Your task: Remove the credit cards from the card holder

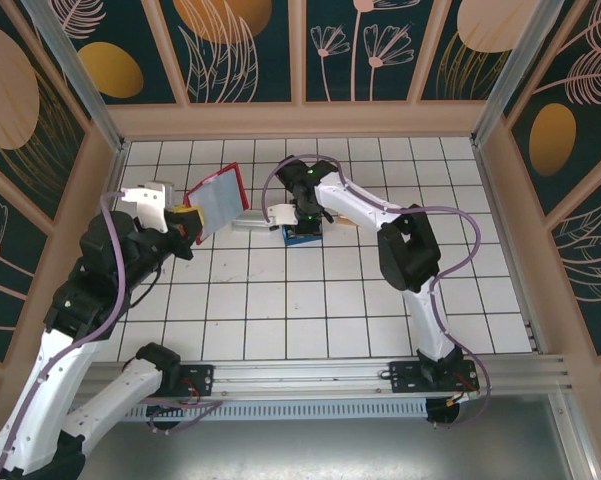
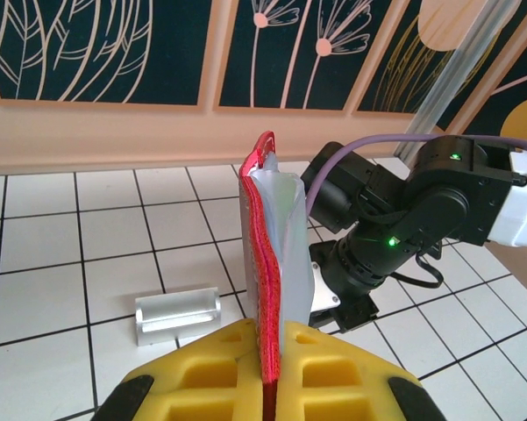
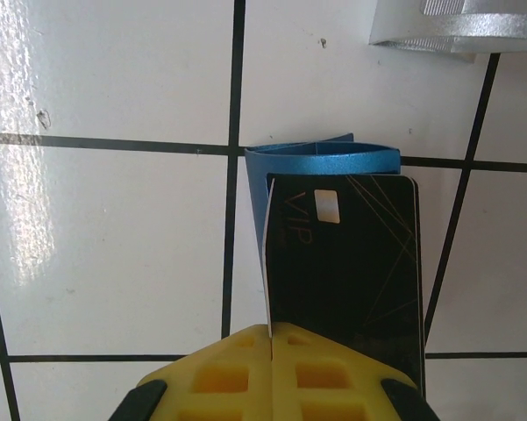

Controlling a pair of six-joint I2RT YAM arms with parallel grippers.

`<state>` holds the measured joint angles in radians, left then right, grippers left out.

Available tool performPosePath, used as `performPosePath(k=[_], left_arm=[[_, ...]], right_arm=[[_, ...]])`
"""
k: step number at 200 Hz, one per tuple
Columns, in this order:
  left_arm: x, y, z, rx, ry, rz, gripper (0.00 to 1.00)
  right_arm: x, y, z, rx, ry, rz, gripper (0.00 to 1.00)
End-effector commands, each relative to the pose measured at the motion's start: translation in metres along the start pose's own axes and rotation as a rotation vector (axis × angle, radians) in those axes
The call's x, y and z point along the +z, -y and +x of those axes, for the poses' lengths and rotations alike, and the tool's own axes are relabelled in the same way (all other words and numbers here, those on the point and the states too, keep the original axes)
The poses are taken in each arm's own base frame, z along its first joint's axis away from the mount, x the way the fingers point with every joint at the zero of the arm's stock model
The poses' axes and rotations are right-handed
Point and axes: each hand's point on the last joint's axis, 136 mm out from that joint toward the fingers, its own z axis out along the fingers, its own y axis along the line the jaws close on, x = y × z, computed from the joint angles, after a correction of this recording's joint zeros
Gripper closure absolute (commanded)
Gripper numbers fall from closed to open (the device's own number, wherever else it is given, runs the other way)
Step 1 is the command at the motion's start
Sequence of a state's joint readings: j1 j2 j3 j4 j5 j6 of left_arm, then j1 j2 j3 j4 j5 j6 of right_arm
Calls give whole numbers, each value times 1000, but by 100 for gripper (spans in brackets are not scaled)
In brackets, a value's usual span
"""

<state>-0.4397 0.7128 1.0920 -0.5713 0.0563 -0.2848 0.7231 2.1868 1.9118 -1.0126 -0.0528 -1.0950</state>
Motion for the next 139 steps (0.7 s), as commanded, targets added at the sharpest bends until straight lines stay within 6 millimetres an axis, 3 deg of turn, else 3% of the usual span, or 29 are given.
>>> performPosePath(k=[1, 8, 47, 90, 115, 139], left_arm=[[-10, 1, -12, 22, 38, -7, 100], [-11, 1, -12, 22, 41, -8, 100], [-13, 0, -12, 22, 41, -15, 100], [-12, 0, -12, 21, 42, -15, 100], [-11, 1, -13, 16, 43, -8, 100], [-10, 4, -14, 7, 50, 9, 100]], right_arm=[[12, -4, -5, -20, -8, -24, 100], [12, 0, -5, -19, -12, -11, 100], [2, 20, -14, -20, 4, 64, 79], [-10, 45, -13, -23, -26, 184, 75], [-29, 65, -16, 37, 2, 275, 74], [-63, 87, -18, 153, 34, 383, 72]])
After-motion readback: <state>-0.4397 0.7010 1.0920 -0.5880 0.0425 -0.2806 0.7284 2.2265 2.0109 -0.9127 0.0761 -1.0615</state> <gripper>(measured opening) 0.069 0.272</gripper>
